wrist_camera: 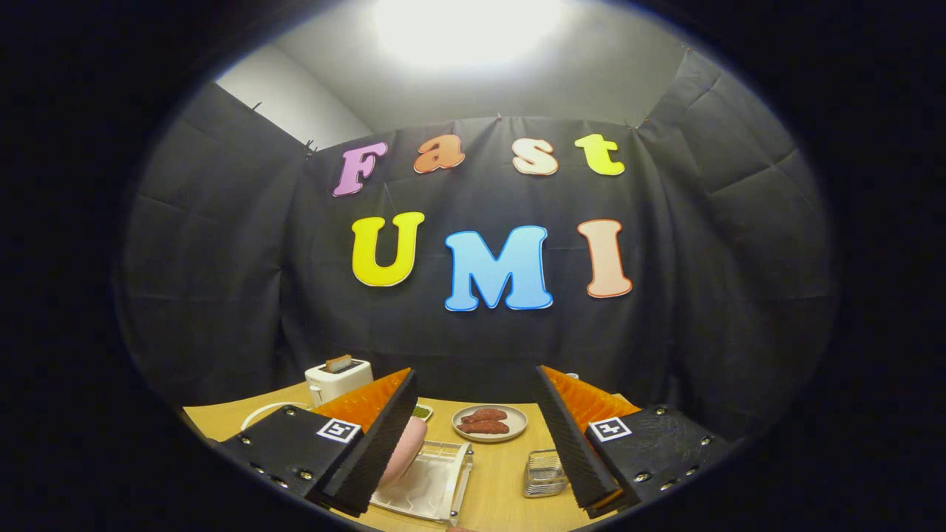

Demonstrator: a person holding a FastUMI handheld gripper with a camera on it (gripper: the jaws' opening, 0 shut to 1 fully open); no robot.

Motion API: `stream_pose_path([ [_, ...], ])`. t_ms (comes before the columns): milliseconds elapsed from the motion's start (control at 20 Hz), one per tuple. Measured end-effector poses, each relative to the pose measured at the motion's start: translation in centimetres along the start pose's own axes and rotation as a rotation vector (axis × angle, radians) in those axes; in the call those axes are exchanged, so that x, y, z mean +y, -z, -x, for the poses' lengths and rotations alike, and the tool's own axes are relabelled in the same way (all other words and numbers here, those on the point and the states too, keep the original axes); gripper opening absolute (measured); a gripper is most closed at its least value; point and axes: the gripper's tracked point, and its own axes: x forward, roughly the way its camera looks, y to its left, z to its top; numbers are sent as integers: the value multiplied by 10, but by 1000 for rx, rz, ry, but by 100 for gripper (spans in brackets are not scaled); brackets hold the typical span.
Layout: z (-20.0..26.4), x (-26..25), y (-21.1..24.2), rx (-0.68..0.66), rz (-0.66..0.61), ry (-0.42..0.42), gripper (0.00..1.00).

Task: Take the plate from the dish rack, then take the spoon from the basket and place it into the plate.

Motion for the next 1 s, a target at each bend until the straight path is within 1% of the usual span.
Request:
stream_pose_path([
  [100, -20, 15, 7, 32, -2, -23, 97],
  [350, -61, 32, 33, 126, -2, -36, 97],
  [650, -90, 44, 84, 339, -47, -50, 97],
  [900, -97, 61, 137, 574, -43, -100, 97],
  [1000, -98, 63, 153, 635, -34, -109, 96],
])
